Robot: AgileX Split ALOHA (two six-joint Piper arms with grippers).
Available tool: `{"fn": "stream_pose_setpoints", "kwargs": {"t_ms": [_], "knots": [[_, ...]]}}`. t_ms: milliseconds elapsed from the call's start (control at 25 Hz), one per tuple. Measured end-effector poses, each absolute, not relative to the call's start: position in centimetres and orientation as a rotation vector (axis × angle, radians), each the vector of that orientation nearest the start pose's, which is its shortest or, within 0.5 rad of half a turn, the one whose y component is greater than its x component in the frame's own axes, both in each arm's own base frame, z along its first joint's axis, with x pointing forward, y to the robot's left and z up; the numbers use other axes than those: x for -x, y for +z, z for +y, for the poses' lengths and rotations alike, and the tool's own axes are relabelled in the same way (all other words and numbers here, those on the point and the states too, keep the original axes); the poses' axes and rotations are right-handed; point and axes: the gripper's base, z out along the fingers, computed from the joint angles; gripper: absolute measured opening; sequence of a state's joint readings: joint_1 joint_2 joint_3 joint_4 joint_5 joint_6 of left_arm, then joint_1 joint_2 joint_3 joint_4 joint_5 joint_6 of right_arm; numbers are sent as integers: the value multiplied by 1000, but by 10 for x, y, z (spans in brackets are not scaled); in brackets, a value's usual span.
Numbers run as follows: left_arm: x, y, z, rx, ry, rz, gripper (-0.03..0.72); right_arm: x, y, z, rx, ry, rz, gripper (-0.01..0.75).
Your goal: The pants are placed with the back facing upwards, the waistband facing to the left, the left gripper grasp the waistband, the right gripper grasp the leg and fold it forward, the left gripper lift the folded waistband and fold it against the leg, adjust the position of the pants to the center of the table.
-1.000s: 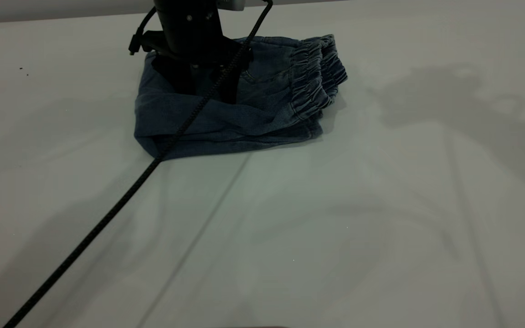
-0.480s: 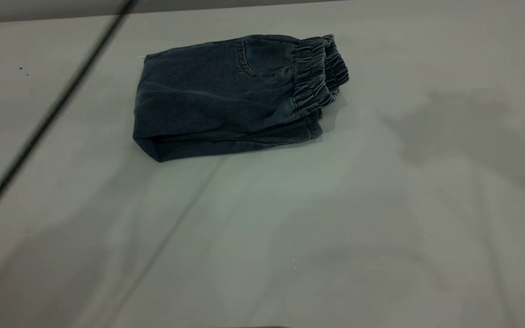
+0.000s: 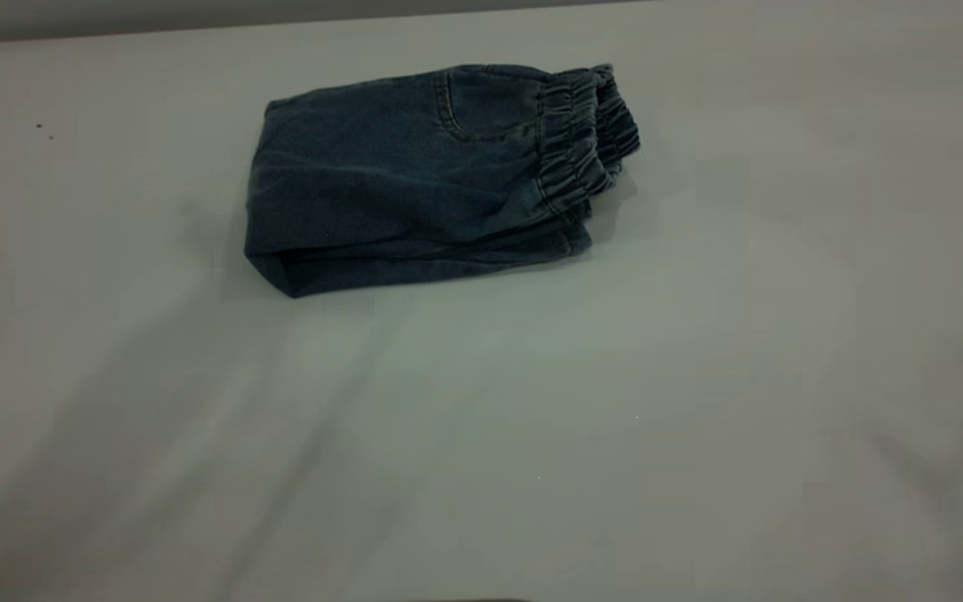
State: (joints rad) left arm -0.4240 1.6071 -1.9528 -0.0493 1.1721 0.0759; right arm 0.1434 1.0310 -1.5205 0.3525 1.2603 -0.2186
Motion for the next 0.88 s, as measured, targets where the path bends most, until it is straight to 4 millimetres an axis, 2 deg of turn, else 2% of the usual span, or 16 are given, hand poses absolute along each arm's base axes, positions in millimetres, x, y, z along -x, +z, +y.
{"fn": "stream_pose_setpoints", "kwargs": {"t_ms": [160,240,320,440,600,720,880], "knots": [[-232,476,-110,-617,-223,2214,552,-96,484,43,434,384,2110,581],[-199,471,-95,-621,-221,2211,552,-75,471,40,417,390,2110,581],[-161,469,-77,-613,-225,2176,552,-54,455,36,399,388,2109,581],[-106,455,-53,-600,-232,2124,552,-29,423,32,382,385,2129,581],[-37,421,-20,-575,-226,2028,552,-5,373,28,381,390,2161,581],[-4,396,-3,-545,-205,1962,552,8,341,26,382,382,2169,581],[12,370,6,-512,-204,1947,552,20,309,20,371,321,2152,581]]}}
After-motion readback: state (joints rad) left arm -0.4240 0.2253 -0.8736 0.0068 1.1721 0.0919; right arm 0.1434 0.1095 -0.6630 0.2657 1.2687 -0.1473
